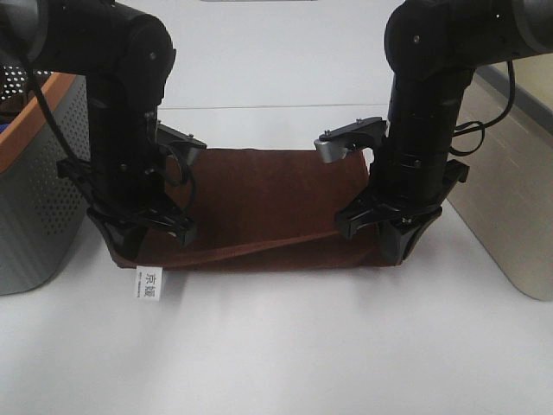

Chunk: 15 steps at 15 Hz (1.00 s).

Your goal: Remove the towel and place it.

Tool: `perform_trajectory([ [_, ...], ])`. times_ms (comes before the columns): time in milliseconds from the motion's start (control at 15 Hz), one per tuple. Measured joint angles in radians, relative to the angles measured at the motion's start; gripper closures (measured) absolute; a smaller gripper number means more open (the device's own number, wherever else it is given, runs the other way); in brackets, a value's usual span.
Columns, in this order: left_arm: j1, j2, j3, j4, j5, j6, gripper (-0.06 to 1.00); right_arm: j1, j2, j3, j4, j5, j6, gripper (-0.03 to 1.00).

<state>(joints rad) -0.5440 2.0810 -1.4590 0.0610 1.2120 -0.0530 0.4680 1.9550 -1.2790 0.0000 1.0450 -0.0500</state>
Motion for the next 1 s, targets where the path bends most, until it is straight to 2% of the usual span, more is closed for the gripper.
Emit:
perform_trajectory([
  [67,0.0,-0.001,0.0,-0.016,0.0,0.001,0.86,0.0,0.0,0.0,0.0,0.018,0.001,0.72],
  [200,0.0,-0.001,0.0,-0.045,0.0,0.004,0.59,0.0,0.0,0.0,0.0,0.052,0.003,0.51],
  [333,0.0,-0.001,0.0,-0.084,0.0,0.027,0.33,0.0,0.0,0.0,0.018,0.084,0.005,0.43],
  [400,0.0,-0.008,0.0,-0.1,0.0,0.042,0.27,0.0,0.0,0.0,0.031,0.103,0.005,0.42],
  [733,0.0,-0.127,0.012,-0.101,0.003,0.096,0.18,0.0,0.0,0.0,0.077,0.129,0.005,0.41],
  [867,0.0,-0.132,0.079,-0.023,0.007,0.068,0.15,0.0,0.0,0.0,0.081,0.13,0.005,0.41],
  [1000,0.0,-0.147,0.08,0.024,0.007,0.034,0.15,0.0,-0.01,0.0,0.081,0.131,0.007,0.41],
])
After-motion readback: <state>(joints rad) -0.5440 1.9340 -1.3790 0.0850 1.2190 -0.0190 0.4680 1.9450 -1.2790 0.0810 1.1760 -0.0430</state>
